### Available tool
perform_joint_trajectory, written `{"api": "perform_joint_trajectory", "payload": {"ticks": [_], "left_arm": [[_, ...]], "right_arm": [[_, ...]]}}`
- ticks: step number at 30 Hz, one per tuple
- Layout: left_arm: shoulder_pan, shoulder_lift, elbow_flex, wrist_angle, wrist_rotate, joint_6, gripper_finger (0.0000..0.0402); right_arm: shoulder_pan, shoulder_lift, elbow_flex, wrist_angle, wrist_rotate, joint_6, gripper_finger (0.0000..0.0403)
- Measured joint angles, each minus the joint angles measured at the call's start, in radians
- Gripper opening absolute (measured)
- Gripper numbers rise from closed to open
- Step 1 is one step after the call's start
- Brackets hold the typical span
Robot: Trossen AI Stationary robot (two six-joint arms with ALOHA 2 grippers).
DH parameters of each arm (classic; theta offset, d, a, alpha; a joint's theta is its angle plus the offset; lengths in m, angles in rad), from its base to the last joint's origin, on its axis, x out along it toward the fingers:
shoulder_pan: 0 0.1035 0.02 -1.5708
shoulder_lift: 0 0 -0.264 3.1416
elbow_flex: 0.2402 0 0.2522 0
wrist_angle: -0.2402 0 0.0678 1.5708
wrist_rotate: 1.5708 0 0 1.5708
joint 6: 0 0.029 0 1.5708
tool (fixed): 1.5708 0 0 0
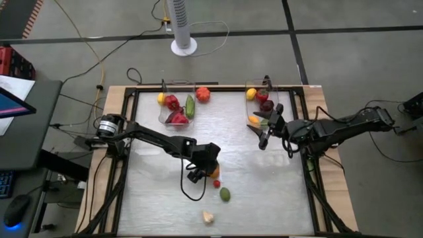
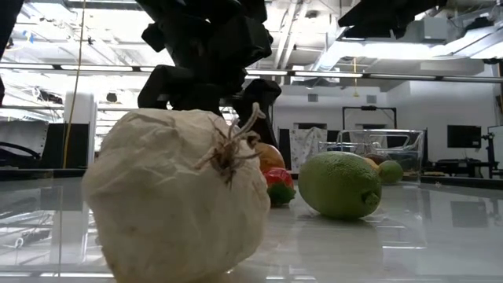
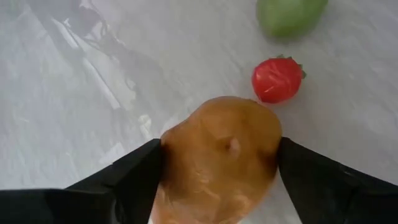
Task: Sort produce into baskets
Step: Put the potato into the left transparent bin
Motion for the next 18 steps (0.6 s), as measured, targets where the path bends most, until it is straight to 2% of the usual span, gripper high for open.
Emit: {"api": "perform_joint_trajectory", "payload": {"ticks": [7,12,18], "left_arm": [[0.000,-0.009,0.000,-0.007,-0.030,0.003,0.0223],[0.002,-0.029,-0.003,-0.036,-0.053,0.003,0.0215],[0.023,-0.115,-0.005,-0.132,-0.167,-0.004,0.0213]], "right_arm": [[0.000,0.000,0.000,-0.012,0.000,0.011,0.0297],[0.000,0.000,0.000,-0.012,0.001,0.010,0.0297],[0.000,0.000,0.000,-0.012,0.002,0.002,0.0297]]}}
